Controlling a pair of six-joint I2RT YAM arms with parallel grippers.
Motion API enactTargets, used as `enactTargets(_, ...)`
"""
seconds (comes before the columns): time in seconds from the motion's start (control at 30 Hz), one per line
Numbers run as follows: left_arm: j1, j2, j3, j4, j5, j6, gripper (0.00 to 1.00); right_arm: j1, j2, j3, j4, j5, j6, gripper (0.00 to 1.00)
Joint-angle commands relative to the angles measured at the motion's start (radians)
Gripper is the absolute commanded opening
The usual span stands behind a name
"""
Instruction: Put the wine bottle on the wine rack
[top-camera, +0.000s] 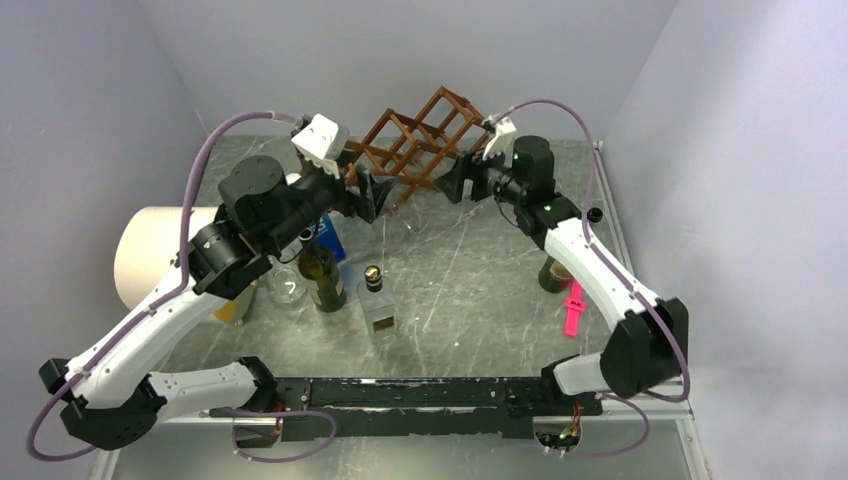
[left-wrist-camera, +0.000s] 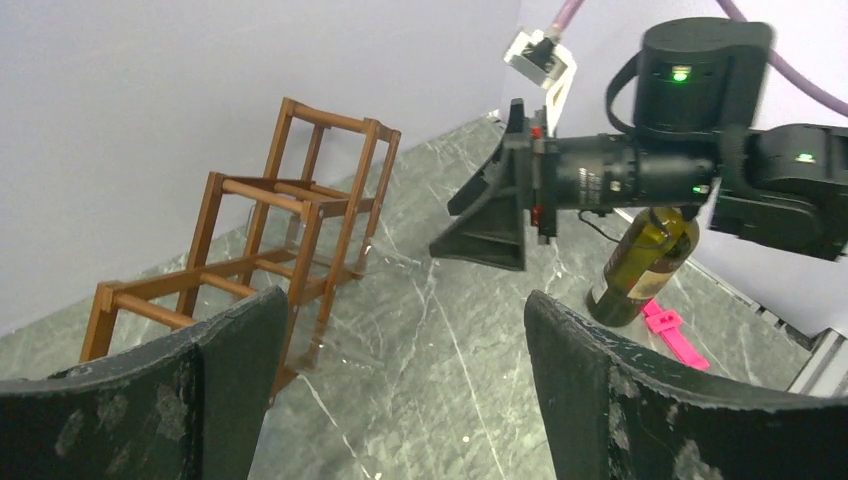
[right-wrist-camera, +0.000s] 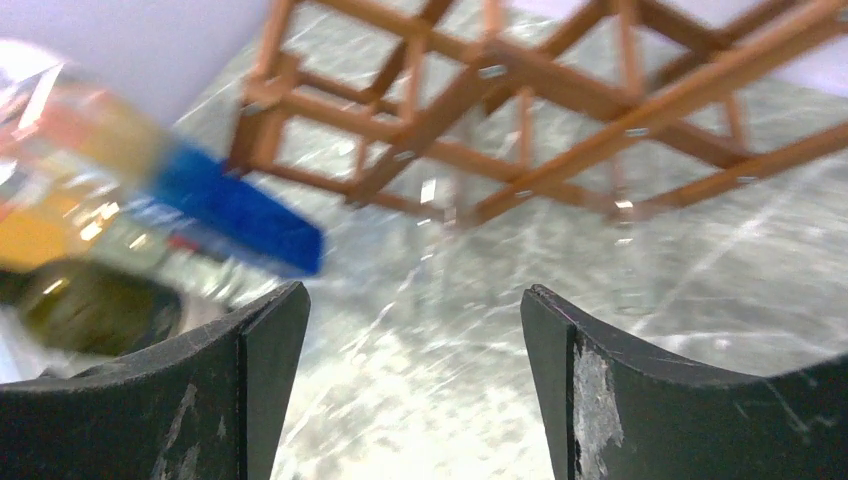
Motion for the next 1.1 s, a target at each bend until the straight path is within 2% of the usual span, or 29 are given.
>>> enactTargets(0.0,0.003,-0.083,-0.062,-0.031,-0.024,-0.058,0.91,0.130,-0.126,-0.047,-0.132,-0.112,-0.098,0.82)
enactTargets(0.07,0.003,-0.120,-0.086,-0.039,-0.023,-0.084,0.91,0.228,-0.181,-0.067,-0.129,-0.113,-0.123,0.84)
enactTargets(0.37,0.003,-0.311,-0.228,0.001,-0.011,-0.153,0.91,0.346,-0.335,-0.188,0.040,-0.224,-0.048,0.89)
enactTargets(0.57,0.003,-0.364,-0.310,0.045,-0.041,-0.209,0.90,0.468,-0.301,-0.172,0.044,-0.196,-0.045,0.90)
enactTargets(0.87,0.003,-0.365,-0.333,0.012,-0.119,-0.265,0.88,0.579,-0.255,-0.228,0.096,-0.073,-0.106,0.80)
enactTargets(1.07,0.003,-0.387,-0.335,0.002,-0.146,-0.254,0.89,0.610,-0.216,-0.284,0.180,-0.146,-0.157,0.79)
